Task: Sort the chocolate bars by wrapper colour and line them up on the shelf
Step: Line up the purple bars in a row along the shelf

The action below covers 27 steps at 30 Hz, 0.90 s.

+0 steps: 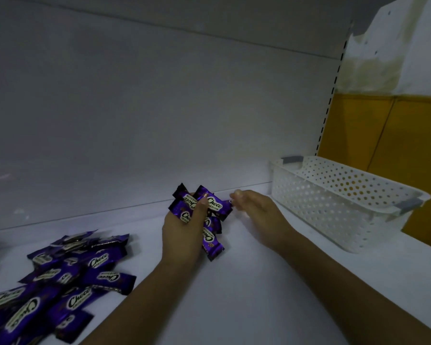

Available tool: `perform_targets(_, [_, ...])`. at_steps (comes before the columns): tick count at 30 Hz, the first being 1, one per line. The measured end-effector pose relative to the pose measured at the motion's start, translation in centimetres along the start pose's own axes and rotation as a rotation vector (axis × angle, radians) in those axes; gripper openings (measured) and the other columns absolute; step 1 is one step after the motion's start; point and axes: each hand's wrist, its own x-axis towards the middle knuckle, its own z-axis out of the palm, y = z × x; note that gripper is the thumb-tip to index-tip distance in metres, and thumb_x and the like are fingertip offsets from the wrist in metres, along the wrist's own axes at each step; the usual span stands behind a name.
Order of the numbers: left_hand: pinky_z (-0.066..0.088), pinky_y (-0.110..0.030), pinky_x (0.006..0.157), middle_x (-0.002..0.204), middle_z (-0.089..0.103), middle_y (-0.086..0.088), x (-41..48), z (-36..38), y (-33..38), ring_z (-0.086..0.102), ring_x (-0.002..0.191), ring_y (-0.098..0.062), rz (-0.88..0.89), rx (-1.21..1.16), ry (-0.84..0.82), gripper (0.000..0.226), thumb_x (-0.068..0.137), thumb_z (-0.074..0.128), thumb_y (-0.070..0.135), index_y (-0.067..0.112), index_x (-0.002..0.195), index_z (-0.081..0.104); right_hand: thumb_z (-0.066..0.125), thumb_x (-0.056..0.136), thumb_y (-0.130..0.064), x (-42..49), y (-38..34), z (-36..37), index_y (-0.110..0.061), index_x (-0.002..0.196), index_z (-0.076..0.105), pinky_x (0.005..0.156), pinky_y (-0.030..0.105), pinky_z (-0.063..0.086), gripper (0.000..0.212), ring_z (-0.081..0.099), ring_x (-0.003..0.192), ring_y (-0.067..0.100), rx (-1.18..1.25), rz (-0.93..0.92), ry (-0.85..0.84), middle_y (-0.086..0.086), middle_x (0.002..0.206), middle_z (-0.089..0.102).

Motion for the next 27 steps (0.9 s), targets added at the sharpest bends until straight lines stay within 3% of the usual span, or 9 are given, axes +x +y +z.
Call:
perform_targets(2, [0.046,-0.03,0.063,0.068,0.067,-0.003,0.0,-0.1,0.0,0.063,0.064,-0.018,0.014,0.026,-0.027,0.021,0.09,0.062,0.029,0.012,0.08,0.065,0.065,0.076,-0.046,-0.3,-1.4,-0.1,-0.022,0.094,0.069,0.069,0.012,0.048,0.03,0.066,0.078,0.003,0.184,0.018,-0.053,-0.005,0.084,0.072])
perform_targets(4, [0.049,-0.035,0.067,0.072,0.07,-0.007,-0.1,-0.1,0.0,0.066,0.068,-0.023,0.027,0.043,-0.057,0.022,0.09,0.062,0.03,0.009,0.084,0.067,0.075,0.076,-0.025,-0.5,-2.3,0.0,-0.014,0.09,0.072,0.069,0.014,0.05,0.018,0.067,0.073,0.006,0.134,-0.056,-0.08,-0.001,0.08,0.073])
perform_targets(7, [0.052,-0.037,0.072,0.077,0.072,-0.007,-0.1,0.0,0.0,0.069,0.074,-0.024,0.038,0.051,-0.07,0.02,0.09,0.062,0.031,0.012,0.091,0.068,0.072,0.08,-0.005,-0.3,-2.9,0.3,-0.008,0.083,0.071,0.066,0.016,0.051,0.004,0.066,0.066,0.008,0.136,-0.097,-0.069,0.004,0.074,0.071])
perform_targets(10, [0.056,-0.042,0.08,0.084,0.073,-0.003,-0.1,-0.1,0.1,0.07,0.08,-0.023,0.041,0.04,-0.072,0.01,0.092,0.06,0.027,0.026,0.096,0.068,0.069,0.083,-0.004,0.5,-2.1,-0.7,-0.009,0.078,0.065,0.055,0.015,0.046,0.008,0.061,0.054,0.006,0.227,0.005,0.128,0.001,0.064,0.067])
perform_targets(13, [0.055,-0.049,0.083,0.086,0.072,-0.002,-0.1,-0.1,0.2,0.069,0.082,-0.024,0.049,0.03,-0.061,0.01,0.092,0.059,0.026,0.027,0.098,0.068,0.065,0.086,-0.009,1.4,0.1,-2.2,-0.014,0.076,0.061,0.061,0.024,0.043,0.012,0.059,0.062,0.016,0.042,0.135,0.312,0.006,0.07,0.063])
perform_targets(18, [0.055,-0.037,0.079,0.083,0.071,0.004,-0.2,0.1,0.2,0.069,0.079,-0.017,0.044,0.024,-0.053,0.01,0.093,0.058,0.026,0.029,0.097,0.067,0.052,0.09,0.0,2.0,2.5,-2.3,-0.014,0.078,0.057,0.066,0.034,0.047,0.019,0.059,0.057,0.019,-0.039,0.264,0.251,0.013,0.079,0.062])
perform_targets(21, [0.056,-0.039,0.079,0.085,0.071,0.001,-0.1,0.1,0.1,0.069,0.081,-0.019,0.052,0.017,-0.058,0.008,0.093,0.058,0.027,0.03,0.095,0.066,0.057,0.085,0.011,3.4,2.2,-2.6,0.004,0.092,0.067,0.057,0.026,0.042,0.014,0.048,0.051,0.016,0.013,0.264,0.177,0.016,0.07,0.056])
perform_targets(24, [0.054,-0.032,0.073,0.082,0.071,0.005,0.0,0.2,-0.1,0.069,0.077,-0.015,0.073,0.017,-0.058,0.009,0.092,0.059,0.028,0.033,0.09,0.065,0.061,0.081,0.016,4.4,2.0,-2.5,0.01,0.104,0.064,0.048,0.014,0.037,0.024,0.046,0.041,0.004,0.036,0.254,0.108,0.008,0.063,0.053])
perform_targets(27, [0.05,-0.023,0.065,0.081,0.071,0.008,0.2,0.1,-0.3,0.068,0.073,-0.006,0.079,0.032,-0.07,0.009,0.093,0.058,0.027,0.033,0.094,0.065,0.066,0.079,0.011,5.0,2.7,-2.1,0.012,0.097,0.063,0.055,0.02,0.038,0.018,0.046,0.053,0.014,-0.039,0.252,0.116,0.007,0.06,0.053])
